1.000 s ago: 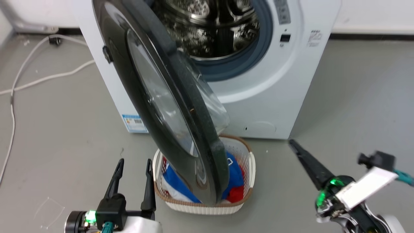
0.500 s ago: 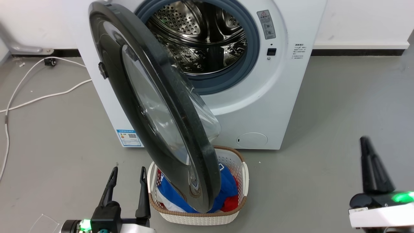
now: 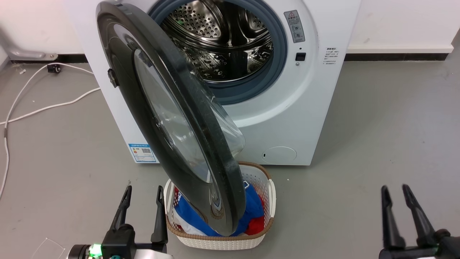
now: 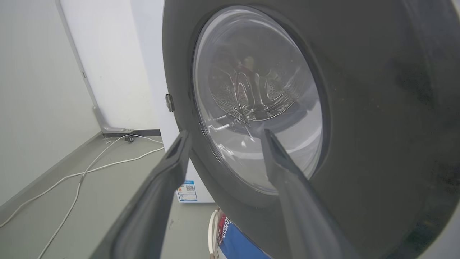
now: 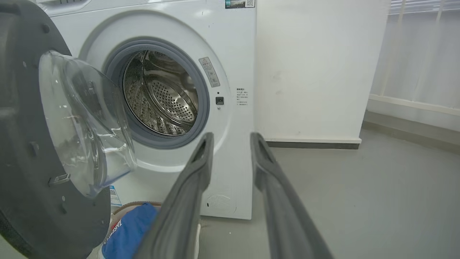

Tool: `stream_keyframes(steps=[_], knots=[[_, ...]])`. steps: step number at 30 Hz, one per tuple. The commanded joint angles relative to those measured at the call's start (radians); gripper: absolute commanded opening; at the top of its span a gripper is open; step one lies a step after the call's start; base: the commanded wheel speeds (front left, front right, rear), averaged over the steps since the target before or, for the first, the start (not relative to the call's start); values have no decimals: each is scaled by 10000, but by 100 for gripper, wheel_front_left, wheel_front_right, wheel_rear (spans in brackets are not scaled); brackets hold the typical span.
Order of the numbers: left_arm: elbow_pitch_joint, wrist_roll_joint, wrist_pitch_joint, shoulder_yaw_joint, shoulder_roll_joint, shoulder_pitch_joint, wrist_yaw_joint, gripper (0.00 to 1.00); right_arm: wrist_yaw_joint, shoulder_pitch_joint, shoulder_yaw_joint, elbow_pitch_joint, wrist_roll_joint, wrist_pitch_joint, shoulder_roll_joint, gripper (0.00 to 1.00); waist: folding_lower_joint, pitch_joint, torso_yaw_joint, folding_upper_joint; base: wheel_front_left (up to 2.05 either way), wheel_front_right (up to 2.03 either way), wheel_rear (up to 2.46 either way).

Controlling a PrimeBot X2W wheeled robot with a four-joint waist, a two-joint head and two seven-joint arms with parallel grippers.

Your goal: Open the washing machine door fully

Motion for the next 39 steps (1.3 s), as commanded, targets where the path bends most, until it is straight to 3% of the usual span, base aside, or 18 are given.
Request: stream_keyframes(steps=[1, 8, 19, 20, 21, 30, 39], knots=[[-3, 72, -25, -1, -11, 26, 19, 100, -4, 167, -34, 198, 237, -19, 50, 100, 0, -13, 9, 0, 0, 0, 0], [41, -8, -25, 31, -10, 104, 58, 100, -4, 222, -100, 535, 964, -18, 62, 100, 0, -43, 8, 0, 0, 0, 0], [25, -178, -25, 92, -10, 62, 69, 100, -4, 207, 130, 425, 863, -19, 65, 100, 0, -25, 73, 0, 0, 0, 0], [-24, -172, -25, 114, -10, 39, 98, 42, -4, 207, 151, 417, 883, -21, 65, 100, 0, -24, 82, 0, 0, 0, 0], [-42, -187, -25, 123, -8, 42, 73, 0, -4, 212, 162, 417, 894, -19, 65, 100, 0, -25, 86, 0, 0, 0, 0], [-210, -148, -27, 474, 13, -299, -27, 0, -4, 289, 439, 330, 395, -19, 66, 100, 0, -15, 117, 0, 0, 0, 0], [-1853, 237, -25, 790, 287, -1436, -33, 0, -4, 246, 499, 342, 382, -21, 66, 100, 0, 31, 42, 0, 0, 0, 0]])
